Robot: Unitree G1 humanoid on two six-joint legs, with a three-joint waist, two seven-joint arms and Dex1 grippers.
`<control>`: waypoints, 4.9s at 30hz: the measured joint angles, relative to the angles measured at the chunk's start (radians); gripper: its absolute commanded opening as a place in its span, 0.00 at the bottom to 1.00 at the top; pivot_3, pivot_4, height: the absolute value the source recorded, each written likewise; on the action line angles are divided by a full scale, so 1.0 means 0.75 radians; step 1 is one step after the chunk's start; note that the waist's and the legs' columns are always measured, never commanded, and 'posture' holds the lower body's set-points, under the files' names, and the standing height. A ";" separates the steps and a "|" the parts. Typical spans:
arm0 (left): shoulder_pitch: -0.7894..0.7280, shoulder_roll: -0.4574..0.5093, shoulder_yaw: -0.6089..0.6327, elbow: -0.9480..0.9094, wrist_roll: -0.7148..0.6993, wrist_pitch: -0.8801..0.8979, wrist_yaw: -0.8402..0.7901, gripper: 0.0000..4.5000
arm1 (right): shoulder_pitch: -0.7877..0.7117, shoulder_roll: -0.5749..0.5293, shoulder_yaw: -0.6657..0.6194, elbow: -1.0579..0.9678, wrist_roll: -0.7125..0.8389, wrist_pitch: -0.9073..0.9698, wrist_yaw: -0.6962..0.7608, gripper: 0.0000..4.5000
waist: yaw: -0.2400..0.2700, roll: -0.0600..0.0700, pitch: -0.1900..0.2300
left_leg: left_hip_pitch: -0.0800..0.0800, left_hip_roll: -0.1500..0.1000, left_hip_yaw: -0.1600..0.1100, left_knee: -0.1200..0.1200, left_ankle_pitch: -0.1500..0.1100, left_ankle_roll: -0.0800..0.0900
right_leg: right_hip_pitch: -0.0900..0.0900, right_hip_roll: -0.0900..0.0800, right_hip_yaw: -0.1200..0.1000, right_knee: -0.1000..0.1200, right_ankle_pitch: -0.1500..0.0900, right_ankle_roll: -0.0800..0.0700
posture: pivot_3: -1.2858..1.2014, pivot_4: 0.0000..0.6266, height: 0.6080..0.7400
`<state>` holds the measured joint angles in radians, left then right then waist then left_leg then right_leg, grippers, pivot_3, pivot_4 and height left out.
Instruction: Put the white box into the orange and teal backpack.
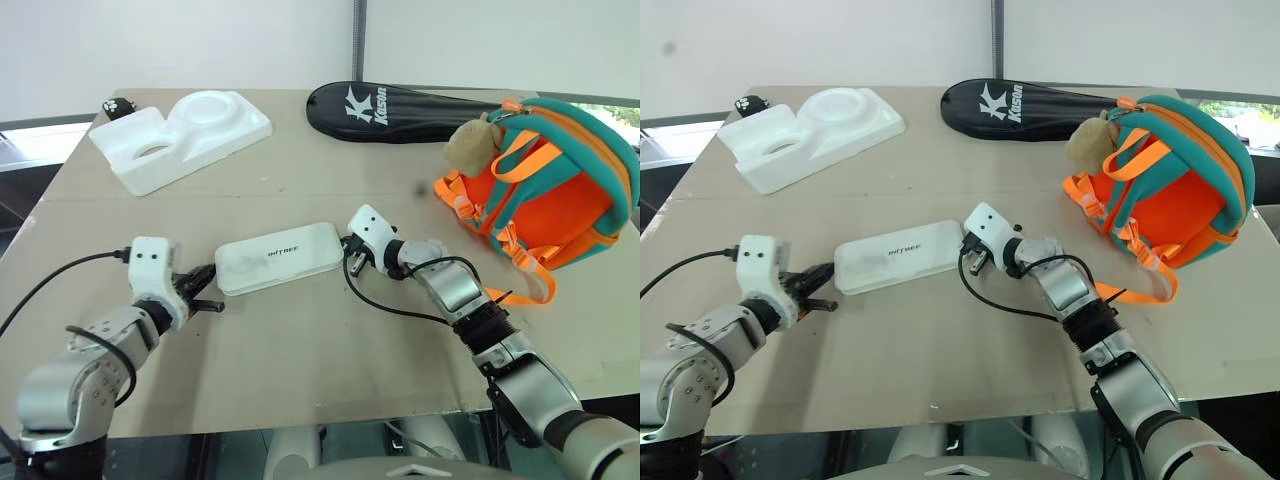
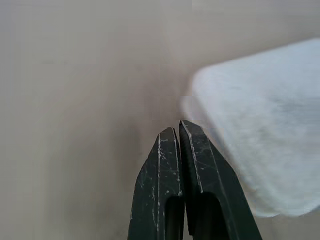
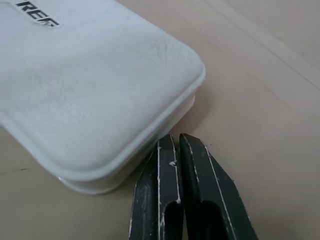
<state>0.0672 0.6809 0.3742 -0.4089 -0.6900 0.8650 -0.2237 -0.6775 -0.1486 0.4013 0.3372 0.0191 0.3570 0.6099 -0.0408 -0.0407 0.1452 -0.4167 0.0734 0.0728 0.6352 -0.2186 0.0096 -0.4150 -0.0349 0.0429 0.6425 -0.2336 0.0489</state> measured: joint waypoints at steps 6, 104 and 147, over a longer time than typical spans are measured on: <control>-0.035 0.149 -0.165 0.049 0.141 -0.085 -0.265 0.02 | 0.180 -0.141 -0.111 -0.255 0.104 0.046 0.166 0.00 | 0.021 0.002 0.001 | -0.001 -0.001 0.001 0.000 -0.001 -0.001 | 0.000 -0.003 -0.001 -0.002 -0.002 -0.004 | 0.52 0.24 1.00; -0.487 -0.382 0.293 0.259 -0.702 0.126 -0.179 0.24 | -0.010 -0.344 -0.738 -0.692 0.746 0.316 0.077 0.00 | 0.009 0.003 0.005 | -0.004 -0.001 -0.005 0.003 -0.002 -0.003 | 0.001 0.003 0.001 -0.002 0.000 0.002 | 0.52 0.24 1.00; -0.965 -0.009 -0.513 0.421 0.200 -0.694 -1.227 0.24 | 0.255 -0.825 -0.658 -0.957 1.140 0.534 0.632 0.00 | 0.094 0.002 0.007 | -0.021 -0.002 -0.012 0.023 -0.002 -0.002 | -0.003 0.005 -0.005 -0.001 0.000 0.003 | 0.52 0.24 1.00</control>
<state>-0.6566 0.6744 -0.0106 -0.0935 -0.5401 0.3444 -1.1438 -0.4863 -0.7675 -0.0922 -0.3803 0.8739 0.7574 1.0838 0.0295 -0.0392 0.1501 -0.4321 0.0723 0.0637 0.6523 -0.2203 0.0081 -0.4176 -0.0313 0.0392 0.6419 -0.2334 0.0515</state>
